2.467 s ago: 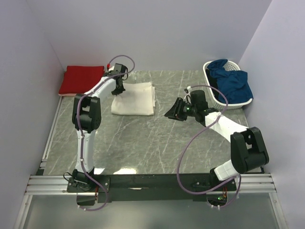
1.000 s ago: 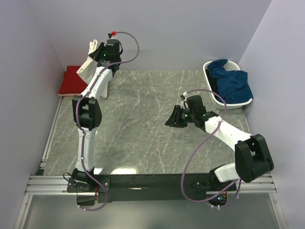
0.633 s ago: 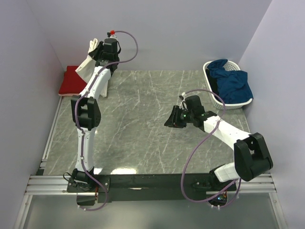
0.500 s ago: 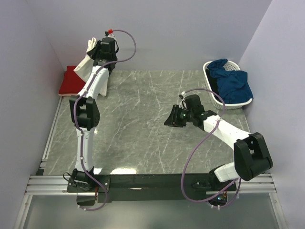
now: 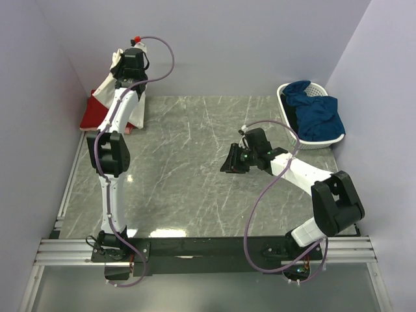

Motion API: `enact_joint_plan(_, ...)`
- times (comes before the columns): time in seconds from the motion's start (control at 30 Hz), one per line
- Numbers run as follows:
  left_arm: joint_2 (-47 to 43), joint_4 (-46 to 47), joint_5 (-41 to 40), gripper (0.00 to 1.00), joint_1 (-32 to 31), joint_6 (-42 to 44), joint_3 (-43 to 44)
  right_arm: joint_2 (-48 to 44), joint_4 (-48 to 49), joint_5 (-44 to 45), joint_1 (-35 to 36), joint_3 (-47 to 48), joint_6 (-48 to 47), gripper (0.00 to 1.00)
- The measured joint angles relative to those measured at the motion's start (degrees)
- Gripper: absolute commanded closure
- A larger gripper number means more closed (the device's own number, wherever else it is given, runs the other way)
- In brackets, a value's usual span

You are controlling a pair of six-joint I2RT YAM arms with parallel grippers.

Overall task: Fold and stack the t-shirts
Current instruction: Neatly place the folded tshirt to the corner, then reset both grippers

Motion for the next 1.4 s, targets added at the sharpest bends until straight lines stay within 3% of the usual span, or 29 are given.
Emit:
enact_joint_plan(0.47, 3.63, 0.44, 9.35, 0.98, 8.72, -5.25, 2.82, 6.97, -1.57, 2.40, 2.47, 5.68, -0.07, 0.63)
enact_joint_plan(0.5, 5.16, 0.44, 10.29, 0.94, 9.77, -6.49, 4.28, 7.63, -1.53, 2.40, 2.64, 5.81, -0.09, 0.62)
enact_joint_plan(0.53, 6.36, 0.15, 11.13, 0.82, 10.78, -7.63, 5.33, 8.17, -1.62, 2.40, 2.80, 5.81, -0.07, 0.61)
enact_joint_plan(0.63, 10.12, -1.11, 12.50, 0.57, 13.68, -11.74, 7.96, 9.29, -1.81, 2.56, 3.06, 5.84, -0.07, 0.59)
enact_joint_plan(0.8, 11.52, -1.49, 12.92, 0.40, 16.48, -18.69, 7.89, 9.51, -1.79, 2.64, 3.10, 5.88, -0.22, 0.54)
enact_joint_plan(0.9, 7.15, 2.49, 14.32, 0.32, 16.28, -22.91, 0.13, 9.31, -1.73, 3.15, 3.13, 5.88, -0.26, 0.51)
enact_joint_plan(1.1, -2.29, 4.48, 18.25, 0.31, 14.14, -30.62, -11.58, 6.47, -1.68, 4.24, 3.13, 5.88, -0.28, 0.48)
enact_joint_plan(1.27, -9.90, 3.08, 24.13, 0.30, 11.65, -39.06, -17.18, 1.03, -1.01, 5.51, 3.17, 5.27, -0.26, 0.39)
enact_joint_plan(1.4, -18.99, 3.02, 27.47, 0.27, 6.97, -45.97, -28.48, -4.17, -0.83, 6.86, 3.15, 3.65, -0.20, 0.31)
